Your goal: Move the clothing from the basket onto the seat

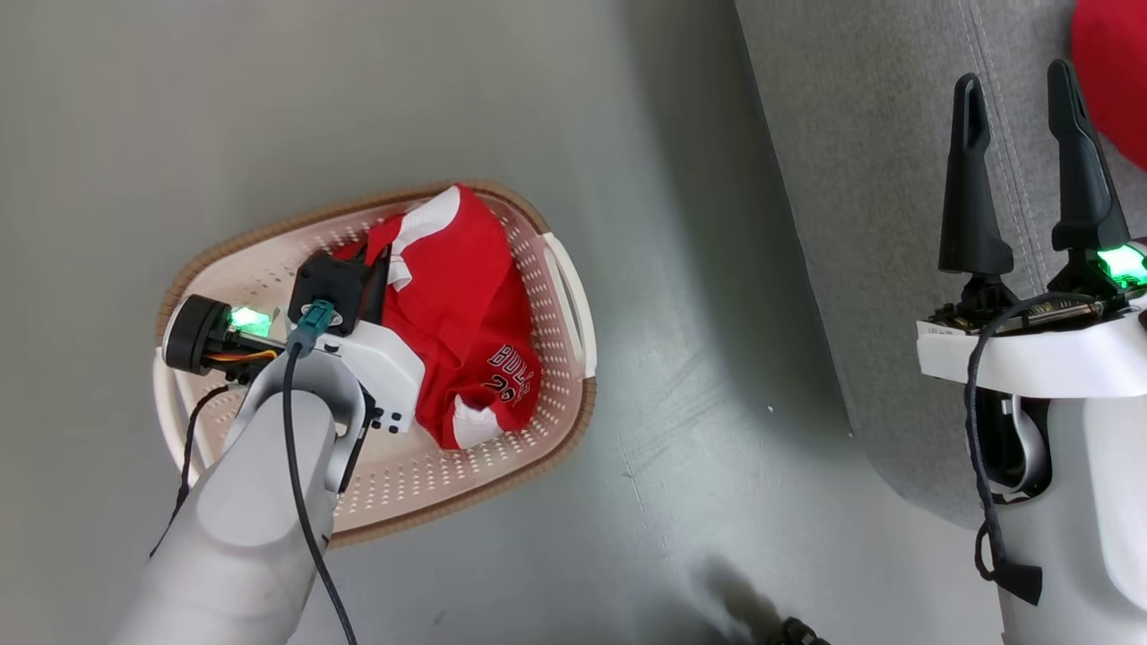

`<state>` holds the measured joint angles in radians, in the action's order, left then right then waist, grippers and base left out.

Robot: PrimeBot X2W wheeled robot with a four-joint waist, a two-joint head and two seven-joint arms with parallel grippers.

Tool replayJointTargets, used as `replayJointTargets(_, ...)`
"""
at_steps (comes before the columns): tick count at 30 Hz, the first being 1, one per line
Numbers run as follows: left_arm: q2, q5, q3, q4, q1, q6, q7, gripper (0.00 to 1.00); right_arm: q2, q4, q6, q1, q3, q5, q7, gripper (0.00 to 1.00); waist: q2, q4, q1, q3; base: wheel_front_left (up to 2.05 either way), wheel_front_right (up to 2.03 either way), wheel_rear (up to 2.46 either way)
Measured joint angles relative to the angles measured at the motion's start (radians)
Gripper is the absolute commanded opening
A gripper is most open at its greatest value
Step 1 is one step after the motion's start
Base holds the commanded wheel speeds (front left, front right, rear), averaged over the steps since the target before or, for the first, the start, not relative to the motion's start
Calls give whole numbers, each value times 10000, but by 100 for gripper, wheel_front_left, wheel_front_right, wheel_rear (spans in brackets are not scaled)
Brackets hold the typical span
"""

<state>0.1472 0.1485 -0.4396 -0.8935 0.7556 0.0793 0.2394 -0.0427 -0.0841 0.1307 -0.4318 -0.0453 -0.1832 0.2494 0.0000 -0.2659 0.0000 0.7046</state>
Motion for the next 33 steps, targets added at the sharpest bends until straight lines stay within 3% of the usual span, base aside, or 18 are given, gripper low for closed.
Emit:
replayJointTargets(9,-46,288,345,729,-196,102,77,0,-4,-184,0,11,-52,376,2,100,0,351,0,-631,0,0,0)
replayJointTargets(22,69,316,621,2959,-754,353,123,0,-171,-614,0,235,144,815,44,100,0,927,0,-1707,0,0,0)
replayJointTargets(23,318,207,623,4253,-1197,351,130,0,-493,-1235,0,279,522,970,58,100,0,1333,0,-2602,0,0,0)
replayJointTargets(33,539,58,600,5104,-1374,244,132,0,-650,-1885,0,486,1244,965,58,100,0,1701,0,-3549,0,0,0)
